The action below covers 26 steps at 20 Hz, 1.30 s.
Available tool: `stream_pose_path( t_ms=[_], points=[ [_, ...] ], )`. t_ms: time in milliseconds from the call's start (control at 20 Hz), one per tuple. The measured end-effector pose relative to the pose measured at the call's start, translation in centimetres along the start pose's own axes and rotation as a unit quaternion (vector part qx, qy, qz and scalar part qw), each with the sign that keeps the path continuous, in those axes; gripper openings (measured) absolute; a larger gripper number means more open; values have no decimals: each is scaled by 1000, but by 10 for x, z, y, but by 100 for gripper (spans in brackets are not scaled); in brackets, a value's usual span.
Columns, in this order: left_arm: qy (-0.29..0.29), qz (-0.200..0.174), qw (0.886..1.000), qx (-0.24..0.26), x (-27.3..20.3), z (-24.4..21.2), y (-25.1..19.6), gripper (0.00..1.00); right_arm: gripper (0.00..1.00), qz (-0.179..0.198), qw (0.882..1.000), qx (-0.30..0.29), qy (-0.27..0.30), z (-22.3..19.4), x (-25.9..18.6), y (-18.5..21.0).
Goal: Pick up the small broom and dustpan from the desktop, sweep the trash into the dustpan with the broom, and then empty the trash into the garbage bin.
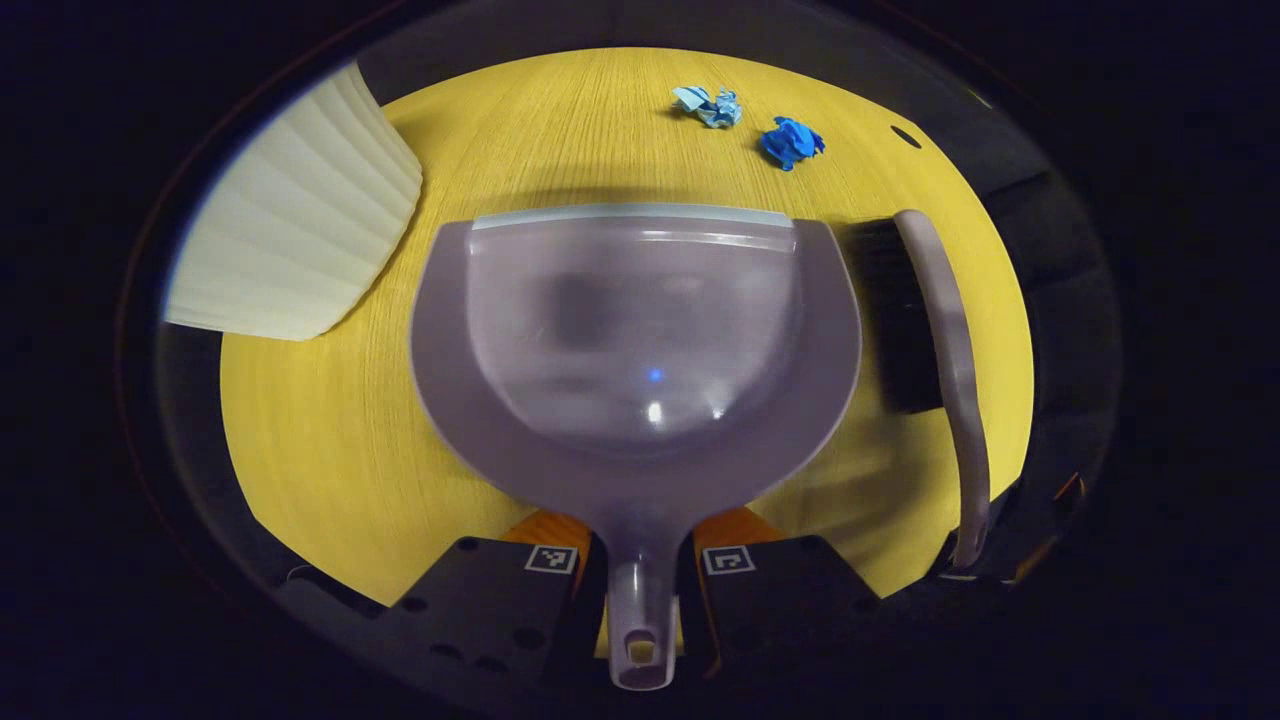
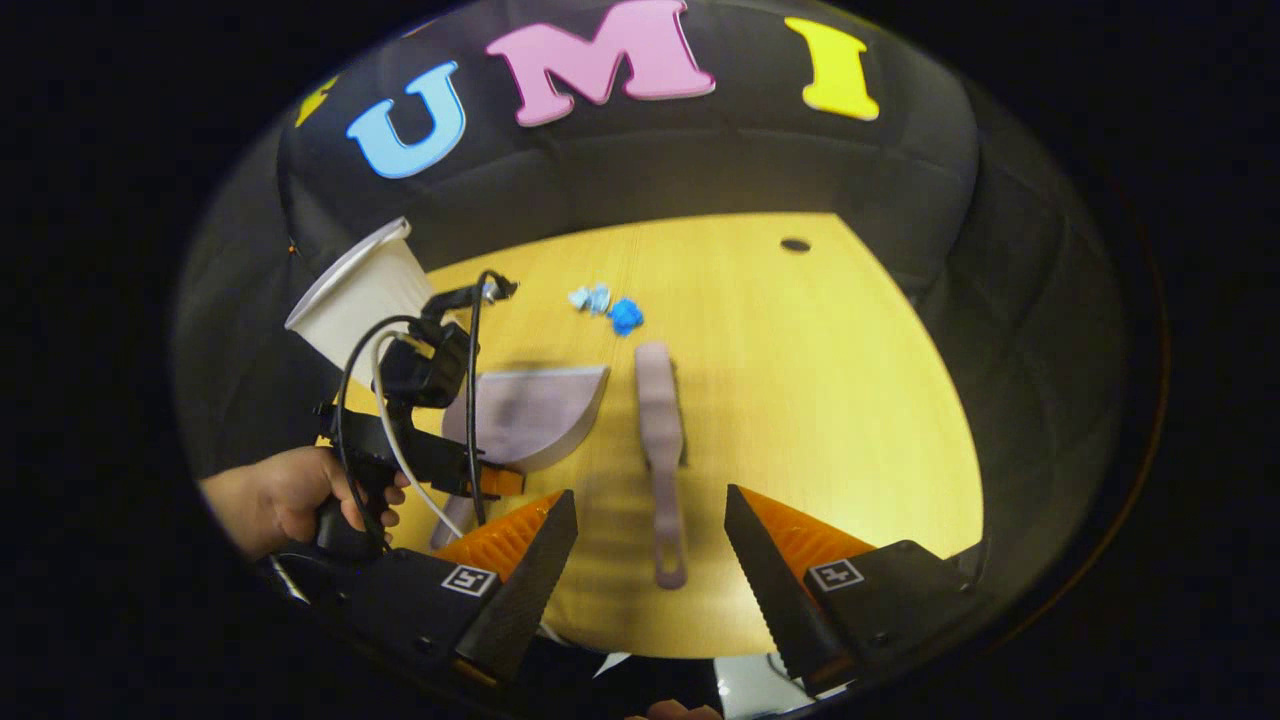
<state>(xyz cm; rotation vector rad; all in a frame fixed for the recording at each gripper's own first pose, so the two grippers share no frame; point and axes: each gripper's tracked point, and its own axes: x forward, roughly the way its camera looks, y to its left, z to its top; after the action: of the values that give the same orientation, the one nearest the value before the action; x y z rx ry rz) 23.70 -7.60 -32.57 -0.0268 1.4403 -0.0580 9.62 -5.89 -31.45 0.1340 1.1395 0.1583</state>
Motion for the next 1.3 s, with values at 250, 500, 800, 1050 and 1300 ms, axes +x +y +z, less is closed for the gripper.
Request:
stream_pose_path(
  t_ms=[250, 500, 800, 1050, 1300],
  points=[
    [-9, -16, 999, 29, -1, -8, 16, 29, 98, -59, 993, -40, 96, -7, 47, -18],
    [-26, -43, 998, 47, -2, -8, 19, 29, 98, -110, 978, -21, 178, -33, 80, -29],
    [-31, -64, 996, 48, 0, -7, 20, 29, 82, -114, 962, -31, 247, -51, 100, -38],
    [-32, -75, 995, 49, -1, -7, 20, 29, 32, -103, 956, -28, 273, -40, 110, -40],
    [-26, -77, 995, 60, -1, -7, 22, 29, 29, -79, 958, -65, 269, -17, 113, -33]
  ],
)
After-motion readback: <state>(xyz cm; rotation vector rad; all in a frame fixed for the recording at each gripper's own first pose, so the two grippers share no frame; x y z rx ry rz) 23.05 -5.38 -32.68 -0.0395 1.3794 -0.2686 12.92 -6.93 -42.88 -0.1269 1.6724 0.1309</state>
